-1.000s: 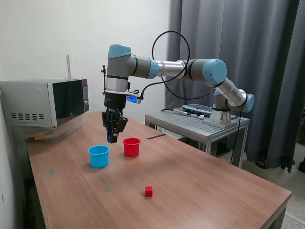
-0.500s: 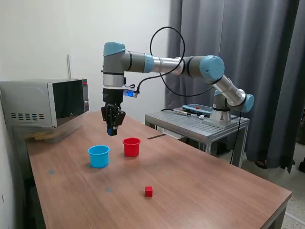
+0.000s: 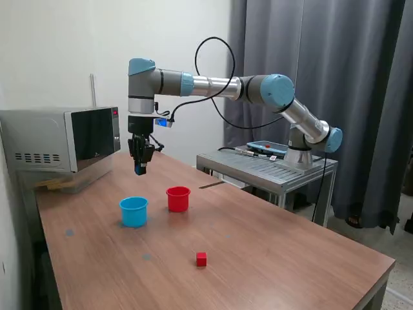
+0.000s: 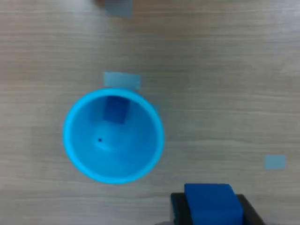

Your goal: Place red objects in the red bin, and blue objects in the blue bin.

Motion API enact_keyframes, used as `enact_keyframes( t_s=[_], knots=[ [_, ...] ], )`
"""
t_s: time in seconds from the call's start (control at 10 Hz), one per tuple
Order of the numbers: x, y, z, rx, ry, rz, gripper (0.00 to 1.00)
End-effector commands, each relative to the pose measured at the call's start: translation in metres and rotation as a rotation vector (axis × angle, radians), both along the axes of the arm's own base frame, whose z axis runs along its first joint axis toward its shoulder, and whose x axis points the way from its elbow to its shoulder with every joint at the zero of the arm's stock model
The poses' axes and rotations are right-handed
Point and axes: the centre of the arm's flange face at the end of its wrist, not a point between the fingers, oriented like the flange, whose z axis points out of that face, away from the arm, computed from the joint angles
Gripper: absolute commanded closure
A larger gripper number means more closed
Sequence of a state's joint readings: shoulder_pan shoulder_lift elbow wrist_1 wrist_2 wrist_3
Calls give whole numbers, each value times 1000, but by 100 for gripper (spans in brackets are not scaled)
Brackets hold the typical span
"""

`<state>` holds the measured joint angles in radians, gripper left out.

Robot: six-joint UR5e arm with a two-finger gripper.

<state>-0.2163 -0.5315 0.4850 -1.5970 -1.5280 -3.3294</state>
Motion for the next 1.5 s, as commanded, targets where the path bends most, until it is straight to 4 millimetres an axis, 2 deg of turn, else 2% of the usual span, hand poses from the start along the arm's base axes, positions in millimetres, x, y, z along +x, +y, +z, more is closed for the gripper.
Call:
enact_keyframes(
  t_s=[0.0,0.2,0.5,0.7,1.0,1.4],
  knots=[
    [0,18,-8,-8,-8,-11,100],
    [-4,30,-22,-9,-14,-23,100],
    [-16,35,-48,-10,-17,-32,100],
    [-18,38,-55,-11,-18,-32,100],
    [-19,55,-66,-14,-25,-57,100],
    [-14,61,-78,-24,-68,-69,100]
  ],
)
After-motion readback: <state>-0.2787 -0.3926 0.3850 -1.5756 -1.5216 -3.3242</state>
